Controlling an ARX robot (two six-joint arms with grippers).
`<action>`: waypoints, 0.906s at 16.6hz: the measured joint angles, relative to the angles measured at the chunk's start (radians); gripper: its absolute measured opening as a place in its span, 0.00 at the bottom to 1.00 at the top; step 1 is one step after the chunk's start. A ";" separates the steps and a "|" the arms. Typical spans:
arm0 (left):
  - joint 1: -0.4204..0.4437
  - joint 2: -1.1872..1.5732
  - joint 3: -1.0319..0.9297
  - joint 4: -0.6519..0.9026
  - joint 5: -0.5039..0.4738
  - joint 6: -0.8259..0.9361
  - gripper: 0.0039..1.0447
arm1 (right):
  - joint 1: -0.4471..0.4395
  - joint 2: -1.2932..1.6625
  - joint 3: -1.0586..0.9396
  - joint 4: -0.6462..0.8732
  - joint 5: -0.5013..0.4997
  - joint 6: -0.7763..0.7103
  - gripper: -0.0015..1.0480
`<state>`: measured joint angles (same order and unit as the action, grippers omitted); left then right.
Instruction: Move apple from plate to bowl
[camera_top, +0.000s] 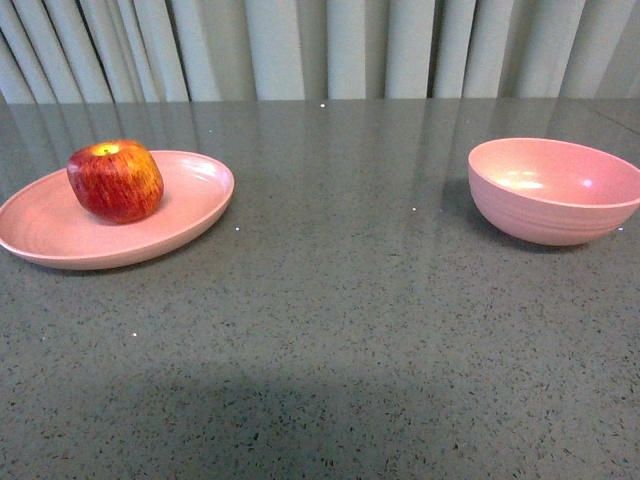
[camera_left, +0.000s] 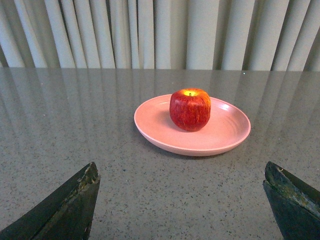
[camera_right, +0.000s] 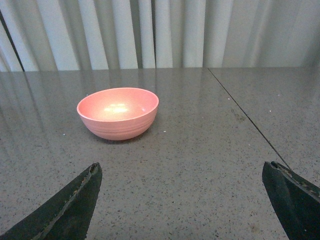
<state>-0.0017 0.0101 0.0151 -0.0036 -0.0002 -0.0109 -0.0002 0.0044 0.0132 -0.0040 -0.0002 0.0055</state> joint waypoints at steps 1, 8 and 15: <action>0.000 0.000 0.000 0.000 0.000 0.000 0.94 | 0.000 0.000 0.000 0.000 0.000 0.000 0.94; 0.000 0.000 0.000 0.000 0.000 0.000 0.94 | 0.000 0.000 0.000 0.000 0.000 0.000 0.94; 0.000 0.000 0.000 0.000 0.000 0.000 0.94 | 0.000 0.000 0.000 0.000 0.000 0.000 0.94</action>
<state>-0.0017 0.0101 0.0151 -0.0036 -0.0002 -0.0109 -0.0002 0.0044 0.0132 -0.0040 -0.0002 0.0055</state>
